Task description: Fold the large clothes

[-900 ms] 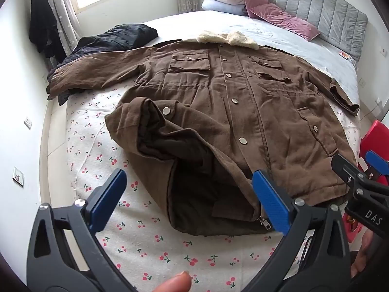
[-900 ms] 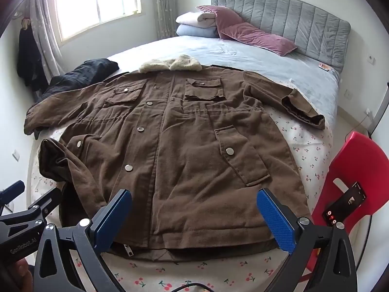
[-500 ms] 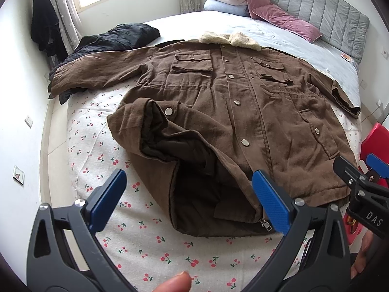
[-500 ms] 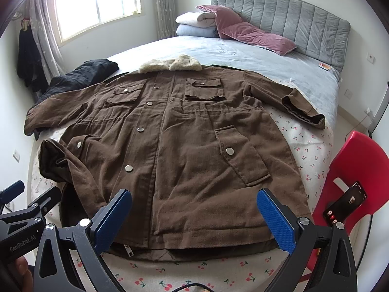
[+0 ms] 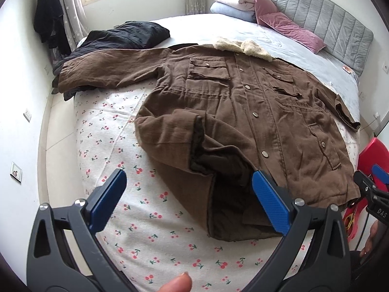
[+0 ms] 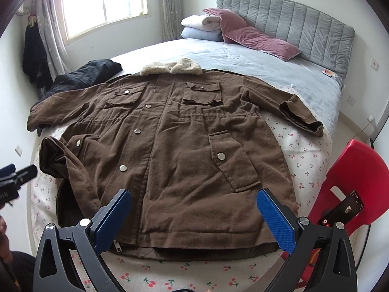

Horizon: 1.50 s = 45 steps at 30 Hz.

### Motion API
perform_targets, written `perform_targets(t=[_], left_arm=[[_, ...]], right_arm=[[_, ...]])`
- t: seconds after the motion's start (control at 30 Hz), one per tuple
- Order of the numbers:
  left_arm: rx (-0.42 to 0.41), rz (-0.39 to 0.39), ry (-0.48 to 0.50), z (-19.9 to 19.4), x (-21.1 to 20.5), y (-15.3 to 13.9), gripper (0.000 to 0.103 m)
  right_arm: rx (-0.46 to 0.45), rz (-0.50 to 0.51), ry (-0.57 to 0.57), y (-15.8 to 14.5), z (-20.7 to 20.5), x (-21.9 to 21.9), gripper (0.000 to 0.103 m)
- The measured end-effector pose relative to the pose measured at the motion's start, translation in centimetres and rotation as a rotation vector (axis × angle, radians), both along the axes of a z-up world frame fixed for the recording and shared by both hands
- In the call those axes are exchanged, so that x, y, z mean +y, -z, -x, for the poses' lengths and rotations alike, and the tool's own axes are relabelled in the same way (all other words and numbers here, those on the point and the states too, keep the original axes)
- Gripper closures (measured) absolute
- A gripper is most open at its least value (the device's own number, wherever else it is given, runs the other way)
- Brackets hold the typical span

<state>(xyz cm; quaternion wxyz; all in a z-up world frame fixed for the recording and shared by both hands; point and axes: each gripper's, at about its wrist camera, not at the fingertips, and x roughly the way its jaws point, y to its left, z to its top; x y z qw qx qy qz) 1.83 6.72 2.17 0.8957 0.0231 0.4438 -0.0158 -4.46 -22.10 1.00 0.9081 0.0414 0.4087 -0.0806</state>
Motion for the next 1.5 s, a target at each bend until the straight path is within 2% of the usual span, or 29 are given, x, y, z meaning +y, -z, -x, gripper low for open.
perform_targets(t=[0.13, 0.2, 0.3, 0.37, 0.43, 0.5, 0.53, 0.6, 0.63, 0.7, 0.77, 0.83, 0.97, 1.03, 1.07, 1.1, 1.13, 1.17, 1.2, 1.23, 1.27, 1.3, 1.33, 1.37, 1.4, 1.43, 1.5], left_arm=[[0.052, 0.025, -0.01, 0.3, 2.1, 0.4, 0.0], [0.076, 0.096, 0.007, -0.1, 2.4, 1.3, 0.0], [0.102, 0.154, -0.003, -1.5, 2.5, 2.5, 0.004], [0.117, 0.161, -0.006, -2.5, 2.2, 2.6, 0.006], [0.103, 0.135, 0.006, -3.4, 1.7, 2.7, 0.009], [0.085, 0.085, 0.001, -4.5, 1.5, 3.1, 0.024], [0.086, 0.079, -0.003, -5.2, 1.7, 3.5, 0.028], [0.1, 0.103, -0.019, -6.3, 2.3, 4.1, 0.047], [0.108, 0.124, -0.018, -6.7, 2.7, 4.4, 0.053], [0.119, 0.143, -0.019, -7.0, 3.3, 4.6, 0.084], [0.092, 0.129, -0.028, -6.3, 4.2, 4.0, 0.093], [0.047, 0.092, -0.036, -5.0, 5.1, 2.8, 0.094], [-0.005, 0.113, -0.058, -1.6, 9.7, 1.6, 0.096], [0.087, 0.105, -0.077, -0.5, 12.1, 2.6, 0.096], [0.151, 0.078, -0.092, 0.0, 13.3, 4.3, 0.098], [0.201, -0.022, -0.126, 0.3, 13.9, 5.6, 0.101], [0.23, -0.142, -0.167, 0.7, 14.7, 7.0, 0.101], [0.27, -0.187, -0.19, 1.2, 15.9, 7.9, 0.101], [0.296, -0.154, -0.198, 1.4, 17.0, 8.5, 0.101], [0.303, -0.082, -0.198, 1.7, 18.0, 8.4, 0.101], [0.289, -0.018, -0.193, 1.9, 18.6, 7.9, 0.092], [0.26, 0.049, -0.172, 1.9, 18.9, 7.2, 0.069], [0.226, 0.096, -0.144, 1.7, 18.8, 6.5, 0.054], [0.174, 0.138, -0.108, 1.2, 18.6, 6.0, 0.03], [0.146, 0.16, -0.067, 0.5, 18.0, 5.2, 0.022], [0.126, 0.188, -0.018, -0.4, 17.3, 4.7, 0.021], [0.167, 0.228, 0.031, -2.8, 15.9, 5.0, 0.021]], right_arm=[[0.005, 0.006, 0.038, 0.0, 0.8, -2.6, 0.0], [0.021, -0.017, 0.054, 0.3, 1.2, -4.0, 0.0], [0.058, -0.047, 0.075, 0.9, 1.3, -5.8, 0.0], [0.066, -0.051, 0.069, 1.0, 1.5, -6.5, 0.0], [0.07, -0.05, 0.066, 1.1, 1.7, -7.3, 0.0], [0.07, -0.051, 0.069, 1.1, 1.7, -8.2, 0.0], [0.073, -0.05, 0.076, 1.2, 1.7, -8.7, 0.0], [0.084, -0.054, 0.08, 1.5, 1.5, -9.4, 0.0], [0.092, -0.056, 0.079, 1.7, 1.5, -9.6, 0.0], [0.11, -0.052, 0.078, 2.2, 1.3, -9.8, 0.0], [0.119, -0.057, 0.075, 2.5, 1.2, -9.9, 0.0], [0.125, -0.064, 0.074, 2.7, 1.2, -10.0, 0.0], [0.135, -0.06, 0.068, 2.9, 1.2, -10.1, 0.0], [0.143, -0.059, 0.069, 3.2, 1.2, -10.2, 0.0], [0.148, -0.058, 0.068, 3.3, 1.3, -10.3, 0.0], [0.152, -0.058, 0.067, 3.5, 1.3, -10.3, 0.0], [0.158, -0.056, 0.066, 3.7, 1.3, -10.5, 0.0], [0.164, -0.056, 0.063, 4.0, 1.3, -10.7, 0.0], [0.171, -0.06, 0.057, 4.2, 1.3, -11.0, 0.0], [0.178, -0.069, 0.052, 4.5, 1.2, -11.3, 0.0], [0.184, -0.086, 0.045, 4.7, 1.1, -11.7, 0.0], [0.188, -0.11, 0.036, 4.9, 0.9, -12.1, 0.0], [0.189, -0.145, 0.022, 5.2, 0.6, -12.6, 0.0], [0.187, -0.19, 0.009, 5.6, 0.2, -13.2, 0.0], [0.184, -0.225, 0.006, 5.9, -0.2, -13.7, 0.0], [0.187, -0.26, 0.012, 6.4, -0.6, -14.3, 0.0], [0.198, -0.309, 0.027, 7.6, -1.4, -15.5, 0.0]])
